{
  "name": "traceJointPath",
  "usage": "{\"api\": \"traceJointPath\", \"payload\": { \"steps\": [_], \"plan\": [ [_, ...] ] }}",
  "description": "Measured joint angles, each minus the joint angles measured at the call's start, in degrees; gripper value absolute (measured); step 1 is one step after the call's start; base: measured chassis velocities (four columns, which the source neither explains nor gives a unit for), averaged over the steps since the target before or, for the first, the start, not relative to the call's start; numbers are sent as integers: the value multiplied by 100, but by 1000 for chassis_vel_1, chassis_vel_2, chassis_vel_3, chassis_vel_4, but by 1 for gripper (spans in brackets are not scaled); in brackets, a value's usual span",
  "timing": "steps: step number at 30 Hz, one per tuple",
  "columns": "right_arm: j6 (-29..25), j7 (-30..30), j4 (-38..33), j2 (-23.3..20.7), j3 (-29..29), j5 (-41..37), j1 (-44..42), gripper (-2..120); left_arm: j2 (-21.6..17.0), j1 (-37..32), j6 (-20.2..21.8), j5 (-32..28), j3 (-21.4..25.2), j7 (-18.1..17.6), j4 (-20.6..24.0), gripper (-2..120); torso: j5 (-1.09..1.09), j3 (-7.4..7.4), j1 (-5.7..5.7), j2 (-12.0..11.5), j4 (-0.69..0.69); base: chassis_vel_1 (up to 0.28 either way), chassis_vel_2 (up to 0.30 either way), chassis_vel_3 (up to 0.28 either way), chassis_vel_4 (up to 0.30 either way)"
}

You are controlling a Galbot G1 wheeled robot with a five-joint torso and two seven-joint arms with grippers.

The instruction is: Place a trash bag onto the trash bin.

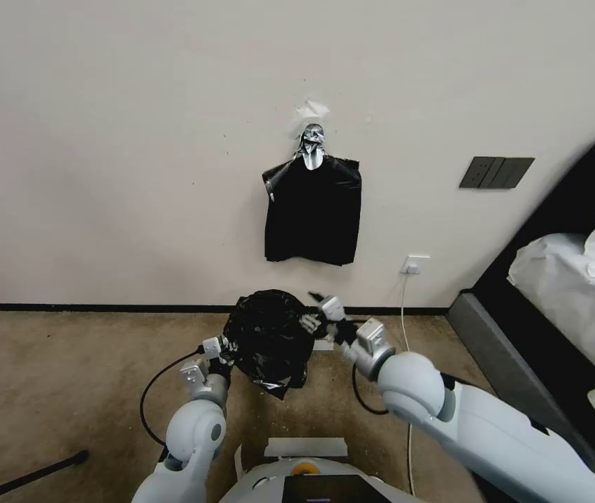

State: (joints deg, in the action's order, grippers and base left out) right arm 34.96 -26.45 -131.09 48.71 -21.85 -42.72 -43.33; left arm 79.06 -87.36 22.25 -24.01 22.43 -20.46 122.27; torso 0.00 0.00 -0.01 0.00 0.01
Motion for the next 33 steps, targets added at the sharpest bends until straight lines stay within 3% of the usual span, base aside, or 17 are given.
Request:
{"api": "traceJointPath", "payload": {
  "steps": [4, 20, 33],
  "plan": [
    [260, -147, 264, 242, -394, -102, 190, 1, 15, 12, 3, 275, -95, 30, -27, 1, -1, 0, 0, 0, -2, 0, 0, 0, 0],
    [720, -414, 1647, 1096, -1173, -338, 886, 0, 48, -13, -62, 974, -357, 196, -57, 1, 0, 1, 1, 0, -2, 0, 0, 0, 0],
    [698, -236, 3498, 1850, -1627, 76, 1245, 0, 87, -161, 93, 762, -504, 171, 347, 1, 0, 1, 0, 0, -1, 0, 0, 0, 0]
  ]
}}
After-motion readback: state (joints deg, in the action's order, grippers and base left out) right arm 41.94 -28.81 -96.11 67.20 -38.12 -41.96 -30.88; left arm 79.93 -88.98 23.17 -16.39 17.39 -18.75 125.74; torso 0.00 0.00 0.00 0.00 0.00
